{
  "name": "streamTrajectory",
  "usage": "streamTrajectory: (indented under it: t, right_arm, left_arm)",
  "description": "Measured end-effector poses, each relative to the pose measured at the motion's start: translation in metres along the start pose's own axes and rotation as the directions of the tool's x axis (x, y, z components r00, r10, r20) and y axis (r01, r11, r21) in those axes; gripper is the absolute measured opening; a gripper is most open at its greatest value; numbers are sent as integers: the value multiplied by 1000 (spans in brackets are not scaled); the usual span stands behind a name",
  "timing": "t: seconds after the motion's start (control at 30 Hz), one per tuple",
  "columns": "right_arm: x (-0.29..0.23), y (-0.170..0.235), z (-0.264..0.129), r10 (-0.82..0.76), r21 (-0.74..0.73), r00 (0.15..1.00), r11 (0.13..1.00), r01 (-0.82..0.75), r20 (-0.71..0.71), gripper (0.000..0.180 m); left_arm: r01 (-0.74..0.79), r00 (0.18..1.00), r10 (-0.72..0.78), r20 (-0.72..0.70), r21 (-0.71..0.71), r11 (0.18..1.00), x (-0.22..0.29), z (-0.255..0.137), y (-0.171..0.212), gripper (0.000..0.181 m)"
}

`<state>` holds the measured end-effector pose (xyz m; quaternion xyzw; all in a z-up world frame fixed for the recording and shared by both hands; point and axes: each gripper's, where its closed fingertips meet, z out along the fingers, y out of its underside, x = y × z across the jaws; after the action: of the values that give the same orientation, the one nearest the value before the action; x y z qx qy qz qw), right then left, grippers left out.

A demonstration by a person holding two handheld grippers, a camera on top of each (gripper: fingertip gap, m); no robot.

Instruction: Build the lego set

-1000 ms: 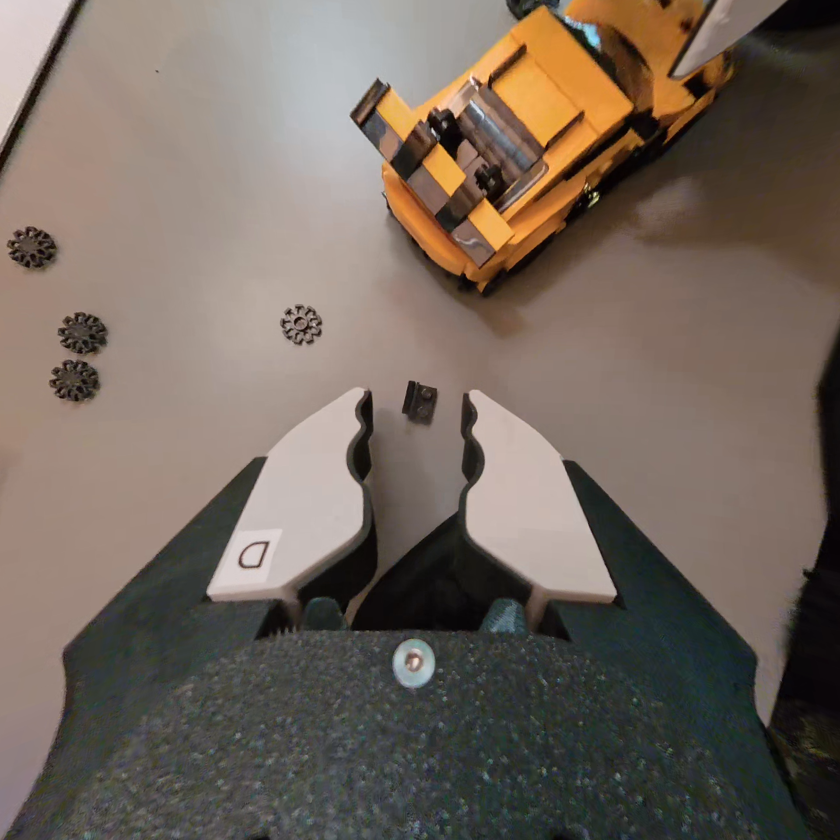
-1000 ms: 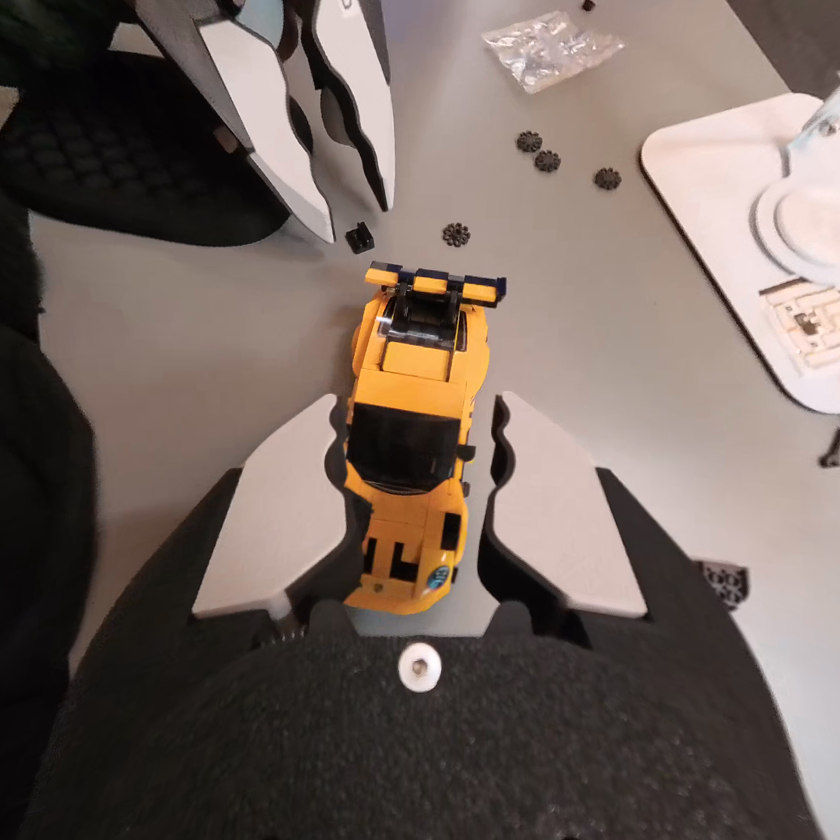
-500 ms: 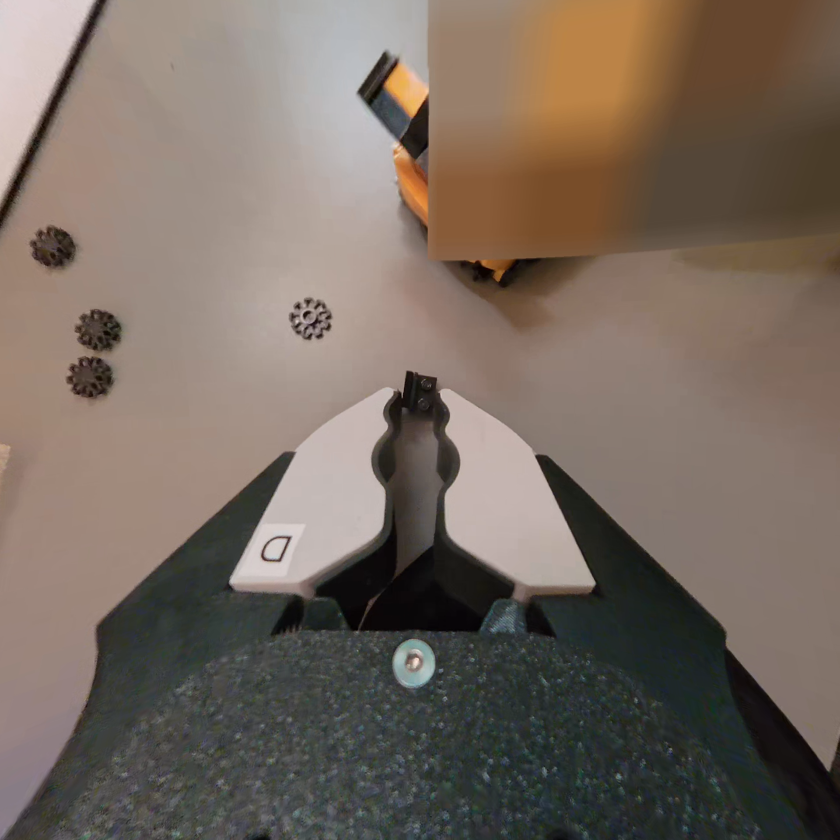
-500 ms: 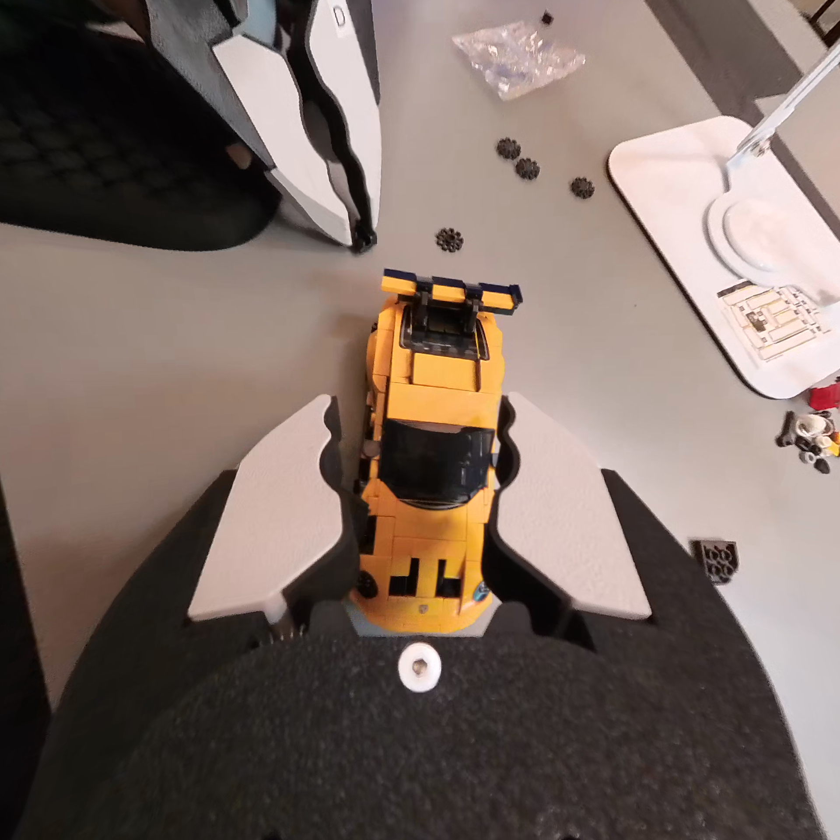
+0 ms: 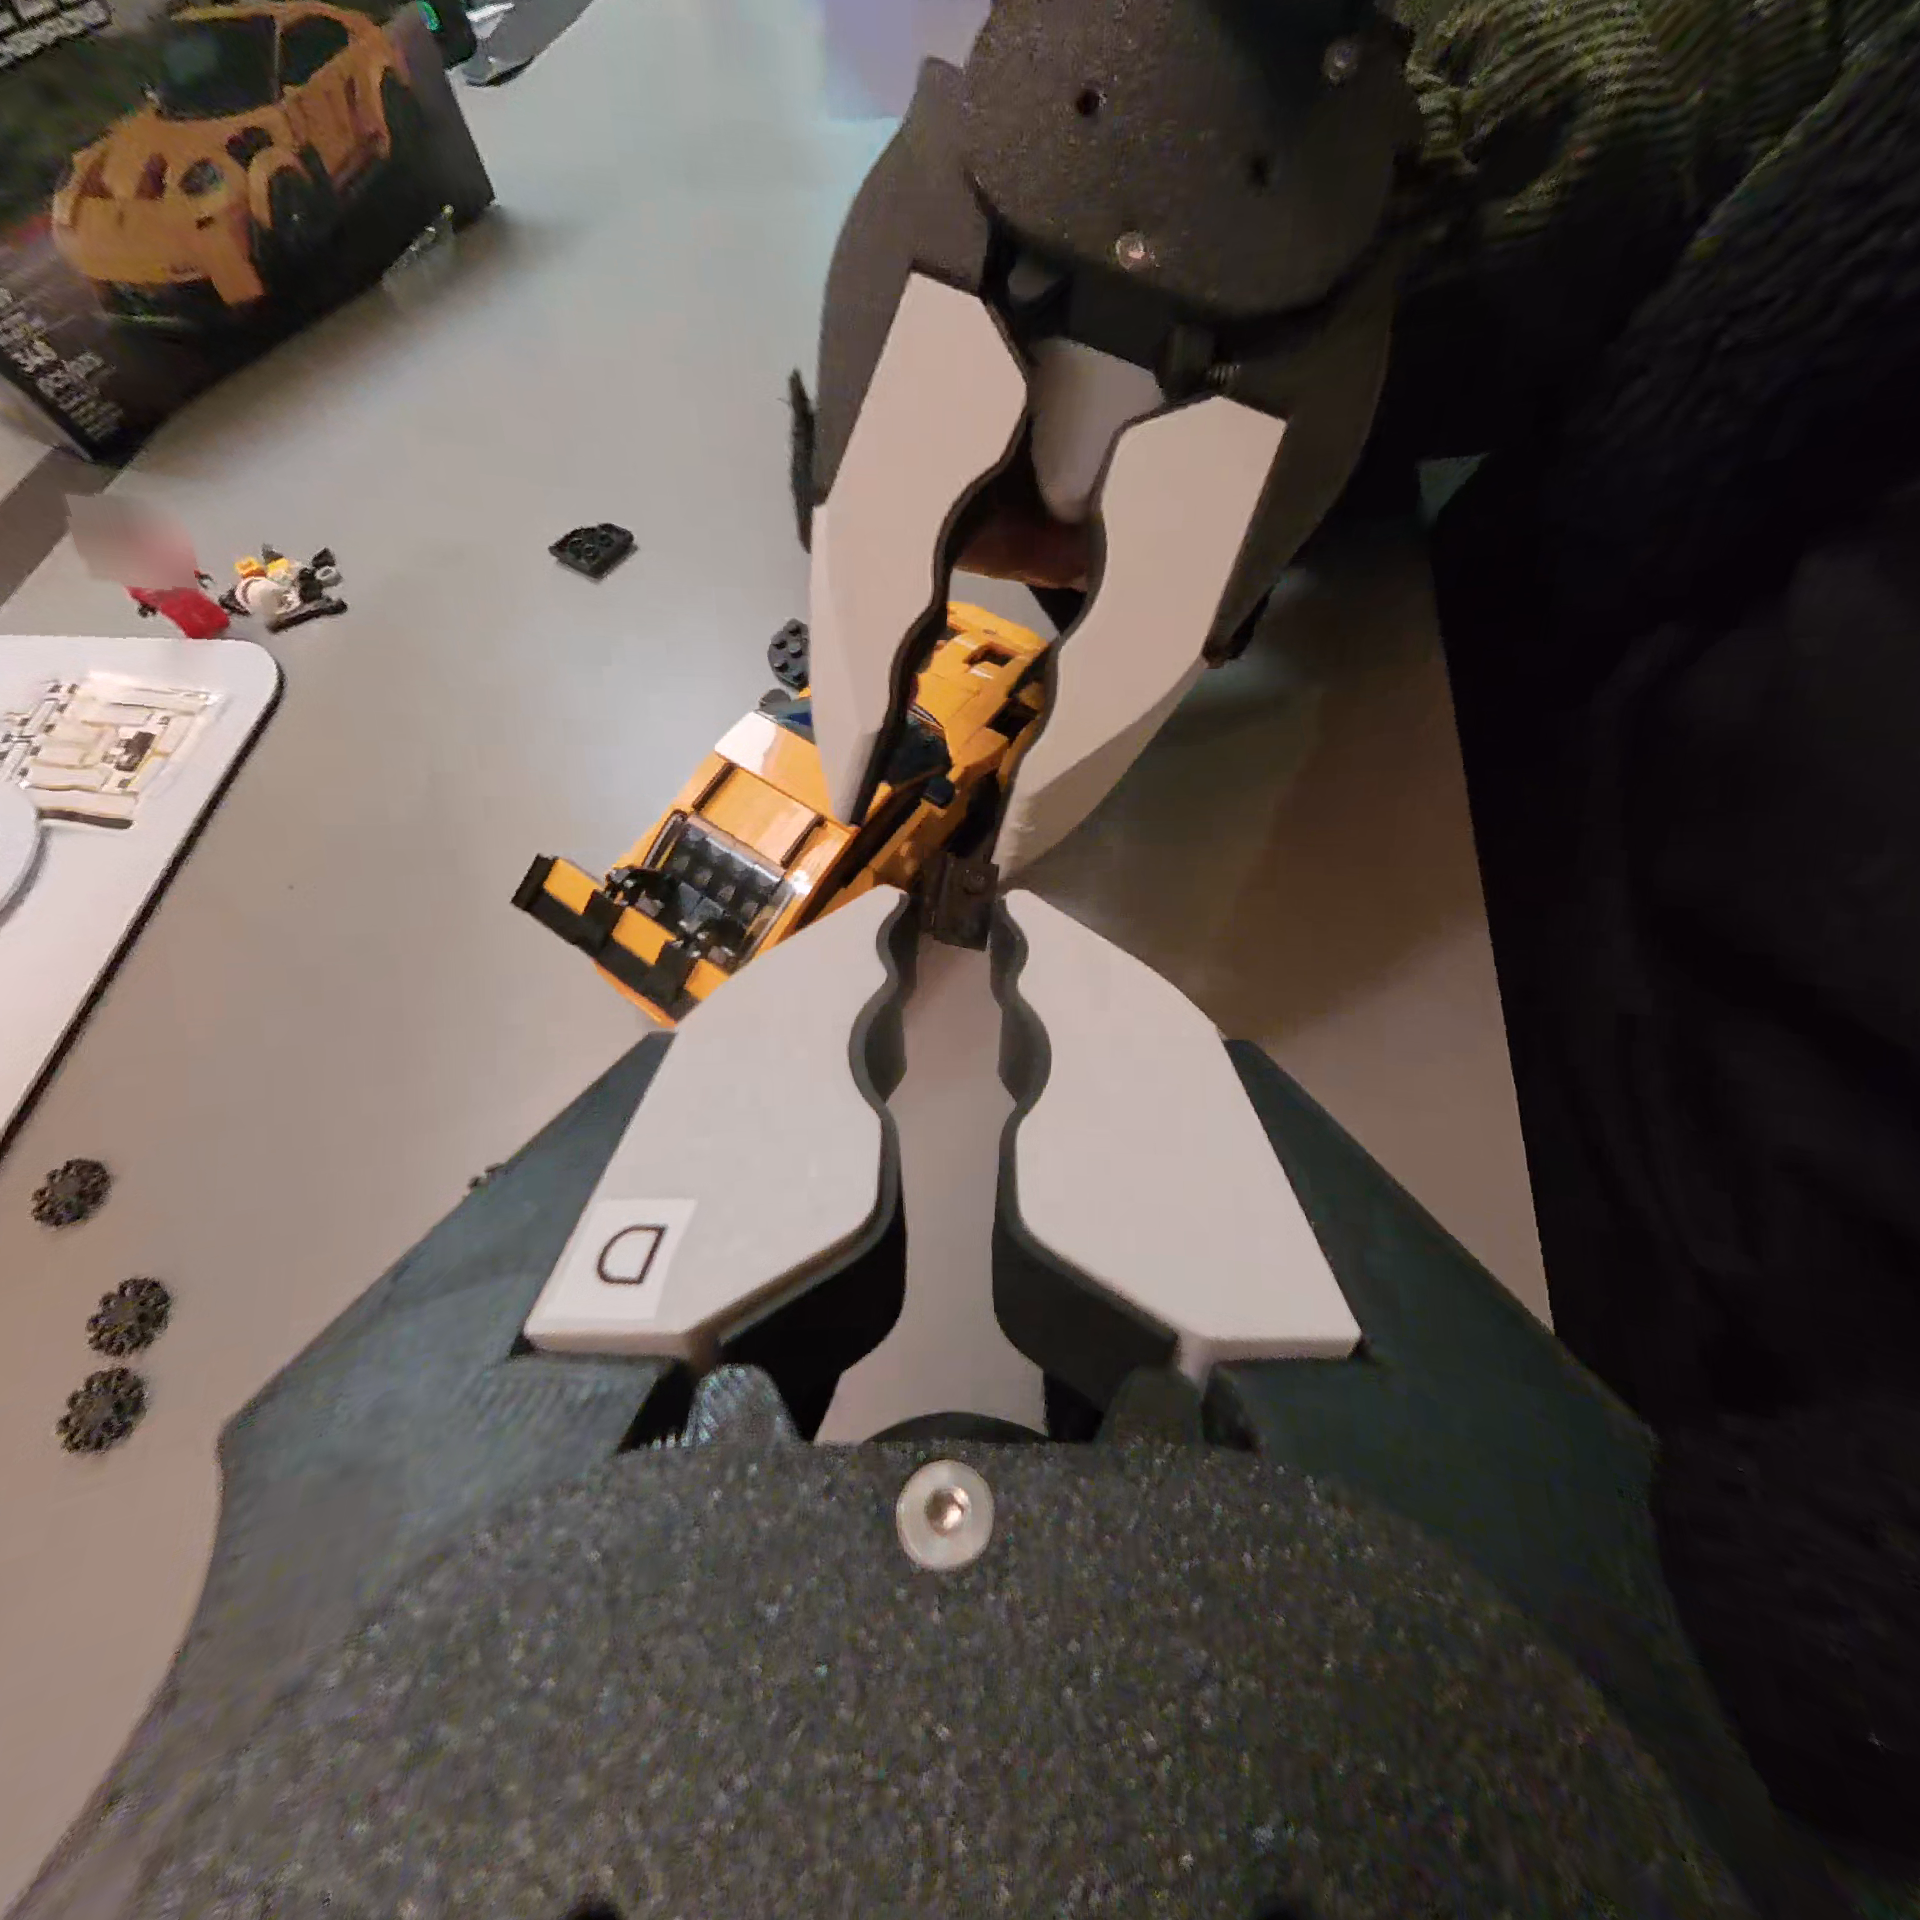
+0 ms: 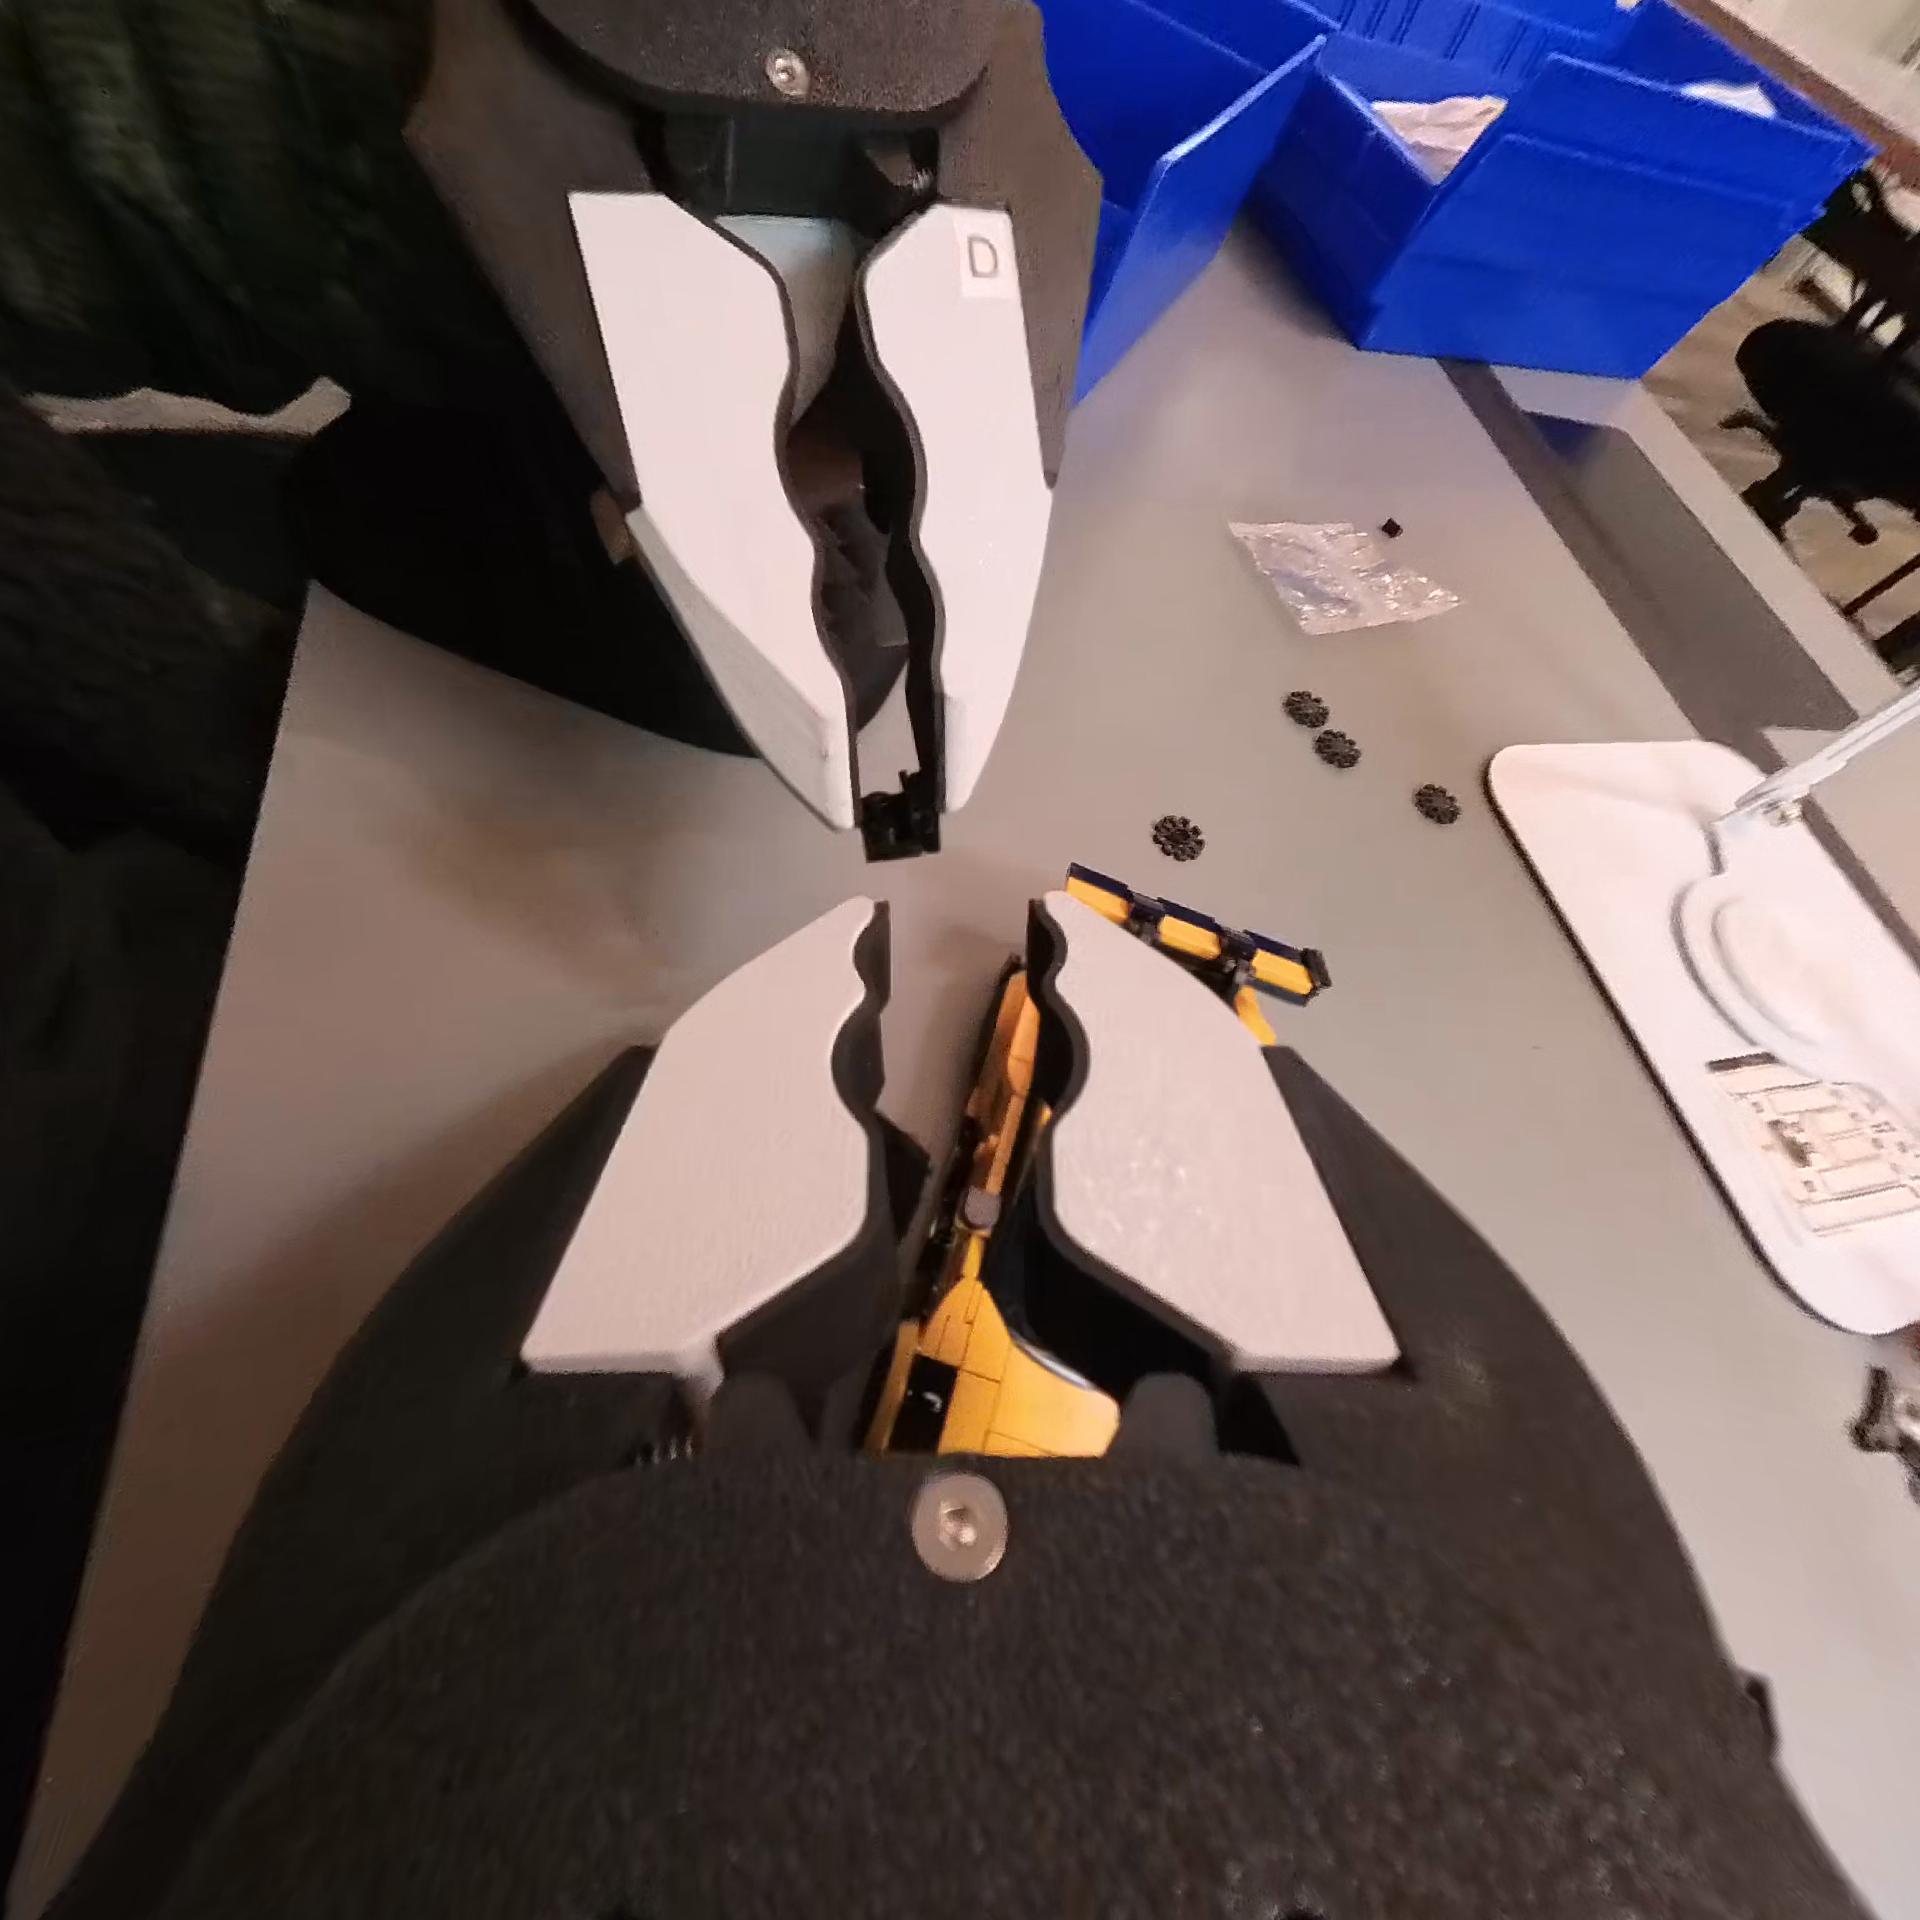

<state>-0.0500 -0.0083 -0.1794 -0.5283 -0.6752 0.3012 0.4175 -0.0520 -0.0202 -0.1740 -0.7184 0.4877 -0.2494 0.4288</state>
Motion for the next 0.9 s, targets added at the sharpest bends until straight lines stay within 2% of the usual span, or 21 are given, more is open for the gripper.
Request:
streamTrajectory:
  t: [0.23, 0.47, 0.6, 0.77, 0.9]
  right_arm:
    - [-22, -13, -4, -220, 50, 975, 975, 218, 31, 23]
    - [-28, -13, -4, -312, 54, 949, 949, 309, 54, 15]
    - [-26, -10, -3, -285, 60, 956, 958, 281, 72, 15]
    - [-8, -7, -5, -137, 75, 988, 989, 131, 77, 15]
    - [8, -3, -8, -75, 60, 993, 996, 69, 89, 15]
  left_arm:
    - [80, 991, -75, -111, 43, 996, 11, 4, -3, 13]
    - [133, 975, -124, -186, 40, 990, 23, 3, 0, 13]
    - [160, 969, -150, -194, 37, 986, 21, 5, 1, 13]
    - [181, 974, -169, -150, 68, 981, 9, 2, -2, 16]
    - [174, 984, -170, -61, 68, 982, -4, 3, 1, 17]
